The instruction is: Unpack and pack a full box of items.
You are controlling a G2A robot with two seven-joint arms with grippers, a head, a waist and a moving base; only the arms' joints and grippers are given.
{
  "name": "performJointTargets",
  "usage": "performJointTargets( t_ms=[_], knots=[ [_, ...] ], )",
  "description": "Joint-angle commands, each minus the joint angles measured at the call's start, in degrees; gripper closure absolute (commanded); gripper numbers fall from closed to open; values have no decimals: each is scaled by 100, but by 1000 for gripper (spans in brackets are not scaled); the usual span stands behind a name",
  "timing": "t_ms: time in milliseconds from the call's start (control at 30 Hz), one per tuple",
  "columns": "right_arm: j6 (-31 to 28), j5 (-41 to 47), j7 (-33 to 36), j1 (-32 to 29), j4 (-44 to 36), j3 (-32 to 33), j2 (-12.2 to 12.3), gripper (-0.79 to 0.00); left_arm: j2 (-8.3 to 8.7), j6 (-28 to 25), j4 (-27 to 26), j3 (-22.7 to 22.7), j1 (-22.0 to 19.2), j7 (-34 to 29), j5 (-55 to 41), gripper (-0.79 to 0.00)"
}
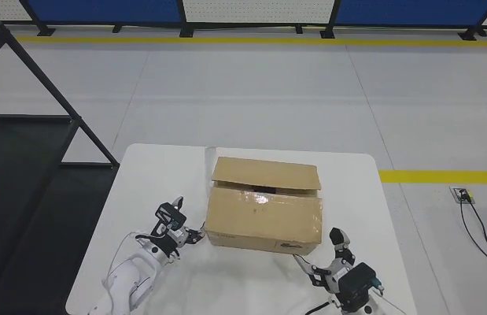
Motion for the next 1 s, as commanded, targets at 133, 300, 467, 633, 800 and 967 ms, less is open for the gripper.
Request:
performJointTargets(
  t_ms=[133,300,467,633,800,967],
  knots=[
    [-106,-81,63,86,0,-32,11,-785,4,-1,-120,55,107,-10,44,-785],
    [-306,-187,144,200,3,-72,28,-785,14,58,-151,5,176,-4,13,-785],
    [-532,-344,100,272,-25,-96,53,-785,7,594,-31,-272,145,16,-300,-785],
    [-497,-534,-148,163,-180,-61,76,-785,18,1056,297,-385,-159,-29,91,-785],
    [-346,-696,-454,-135,-432,66,106,-785,9,1205,820,-198,-738,142,717,-785],
    [-159,-746,-655,-511,-649,250,133,-785,-28,1335,1589,188,-1427,597,1504,-785]
  ],
)
